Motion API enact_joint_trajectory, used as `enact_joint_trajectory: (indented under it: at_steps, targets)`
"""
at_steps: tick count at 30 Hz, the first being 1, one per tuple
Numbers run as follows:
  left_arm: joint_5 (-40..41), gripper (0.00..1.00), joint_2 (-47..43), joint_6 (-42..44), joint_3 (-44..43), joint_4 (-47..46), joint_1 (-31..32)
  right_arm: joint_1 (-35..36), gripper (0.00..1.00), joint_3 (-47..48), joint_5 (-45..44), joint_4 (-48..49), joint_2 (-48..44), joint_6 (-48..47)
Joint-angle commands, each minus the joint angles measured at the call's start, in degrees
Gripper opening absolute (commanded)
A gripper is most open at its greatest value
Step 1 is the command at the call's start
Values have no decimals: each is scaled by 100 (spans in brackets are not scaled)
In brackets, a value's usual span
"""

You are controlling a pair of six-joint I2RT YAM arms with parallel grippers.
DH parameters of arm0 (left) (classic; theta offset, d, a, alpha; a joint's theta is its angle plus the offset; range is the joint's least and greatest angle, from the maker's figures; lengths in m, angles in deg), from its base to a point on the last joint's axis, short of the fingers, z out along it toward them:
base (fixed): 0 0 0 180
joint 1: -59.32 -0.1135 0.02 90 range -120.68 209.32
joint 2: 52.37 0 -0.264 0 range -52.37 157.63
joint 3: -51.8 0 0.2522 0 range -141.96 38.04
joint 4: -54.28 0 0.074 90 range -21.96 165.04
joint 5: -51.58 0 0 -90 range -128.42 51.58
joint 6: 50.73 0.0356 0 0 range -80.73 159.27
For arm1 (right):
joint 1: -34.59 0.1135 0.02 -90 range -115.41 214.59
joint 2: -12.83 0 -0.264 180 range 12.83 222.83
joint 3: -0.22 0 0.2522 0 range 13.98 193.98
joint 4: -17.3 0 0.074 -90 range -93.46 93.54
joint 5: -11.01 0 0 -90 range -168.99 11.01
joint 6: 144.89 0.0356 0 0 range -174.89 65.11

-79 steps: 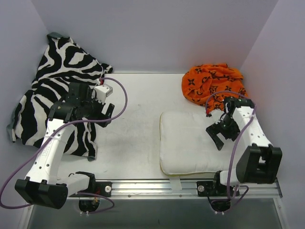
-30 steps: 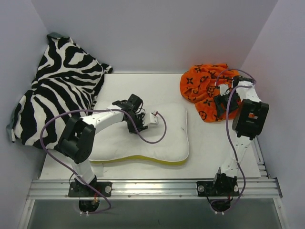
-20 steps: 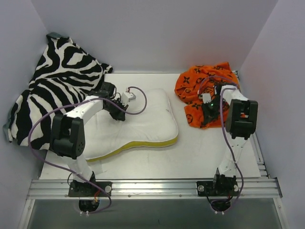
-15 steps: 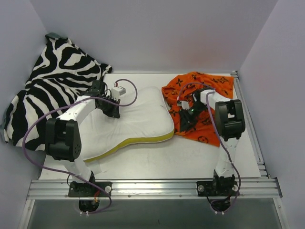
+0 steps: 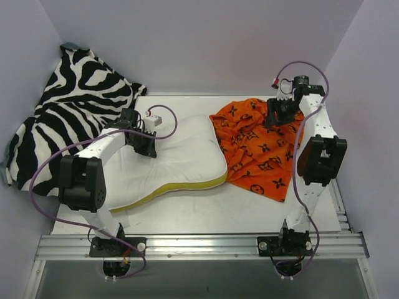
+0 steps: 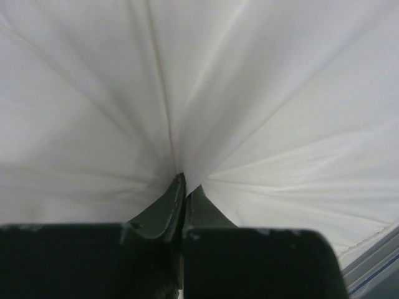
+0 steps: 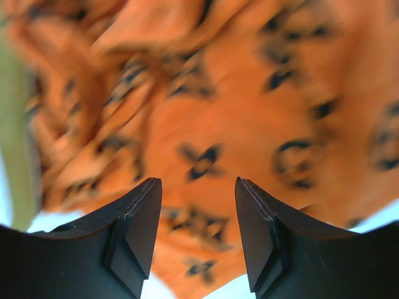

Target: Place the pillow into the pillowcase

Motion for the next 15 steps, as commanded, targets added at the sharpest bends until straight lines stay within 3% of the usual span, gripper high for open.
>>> enact_joint_trajectory:
  at_steps: [1,3,4,7,8,10,11,15]
  targets:
    - [359,0,-443,442,67,307,-269,245,51,545,-1443,419,819,-203]
    - [-335,2,-601,619,6,431,-199,236,53,1081,-1778,472,1389,-265]
    - [-494,24,-802,725,-11,492,-155,218,54,1187,-1831,490,1532,-274]
    - [-540,51,-1180,865,-204,510,229,218,64,1294,-2243,674,1946,-326]
    - [-426,67,-1217,936,-405,519,388,209,64,1276,-2375,718,2025,-413]
    - [74,79,-1235,1190,-643,502,992,192,63,1241,-2885,719,2297,-511]
    - [328,83,-1174,1252,-784,484,1205,148,61,1215,-3226,710,2376,-546]
    - [954,83,-498,1227,-1688,362,2094,-247,46,1074,-3878,456,2439,-224]
